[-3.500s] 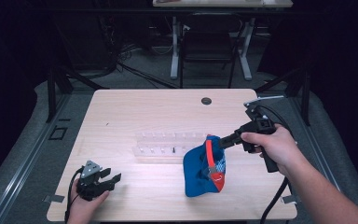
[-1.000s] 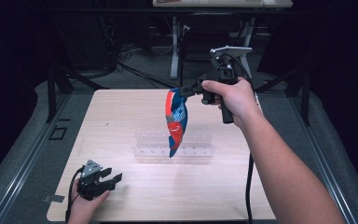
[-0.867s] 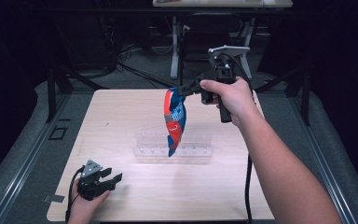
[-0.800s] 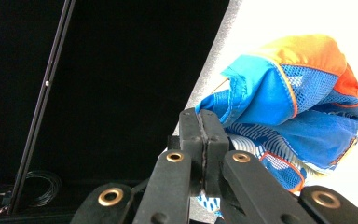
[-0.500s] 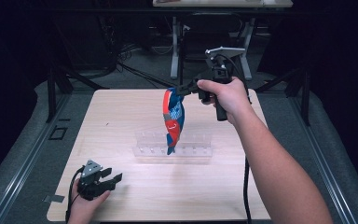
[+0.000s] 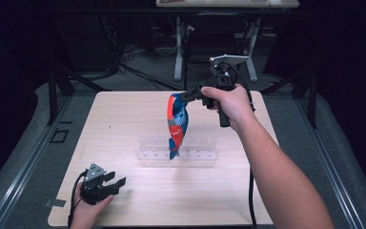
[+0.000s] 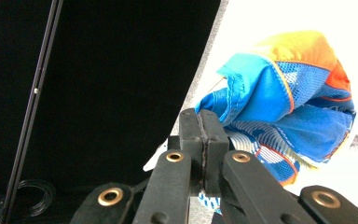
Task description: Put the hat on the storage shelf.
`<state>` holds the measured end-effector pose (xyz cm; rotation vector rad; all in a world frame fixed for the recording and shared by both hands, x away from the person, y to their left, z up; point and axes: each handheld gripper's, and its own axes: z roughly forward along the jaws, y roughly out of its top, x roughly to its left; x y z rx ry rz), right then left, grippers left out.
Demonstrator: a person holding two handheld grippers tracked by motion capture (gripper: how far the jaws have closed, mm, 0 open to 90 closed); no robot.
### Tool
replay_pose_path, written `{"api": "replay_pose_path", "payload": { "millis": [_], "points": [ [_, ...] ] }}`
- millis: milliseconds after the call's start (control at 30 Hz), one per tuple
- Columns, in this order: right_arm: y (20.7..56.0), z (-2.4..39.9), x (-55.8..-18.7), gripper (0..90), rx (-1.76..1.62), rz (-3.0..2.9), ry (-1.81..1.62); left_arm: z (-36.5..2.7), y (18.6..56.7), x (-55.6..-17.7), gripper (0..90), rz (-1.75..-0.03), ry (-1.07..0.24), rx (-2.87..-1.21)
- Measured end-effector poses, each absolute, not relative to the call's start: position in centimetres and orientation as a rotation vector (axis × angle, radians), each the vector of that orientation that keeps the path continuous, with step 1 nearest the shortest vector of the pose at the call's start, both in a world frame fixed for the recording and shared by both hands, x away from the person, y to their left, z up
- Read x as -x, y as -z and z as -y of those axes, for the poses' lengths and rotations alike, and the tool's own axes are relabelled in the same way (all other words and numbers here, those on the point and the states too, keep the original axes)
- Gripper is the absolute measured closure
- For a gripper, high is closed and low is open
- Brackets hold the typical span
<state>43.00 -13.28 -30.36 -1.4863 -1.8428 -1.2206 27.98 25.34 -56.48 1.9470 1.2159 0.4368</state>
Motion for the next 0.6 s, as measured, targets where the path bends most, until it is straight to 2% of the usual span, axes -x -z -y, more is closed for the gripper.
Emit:
{"api": "replay_pose_path", "payload": {
  "millis": [600],
  "points": [
    [32.9, 13.7, -42.8, 90.0, 1.512, 1.837, 1.184, -25.0, 56.3, -27.9, 46.1, -1.209, -0.438, -1.936]
  ]
}}
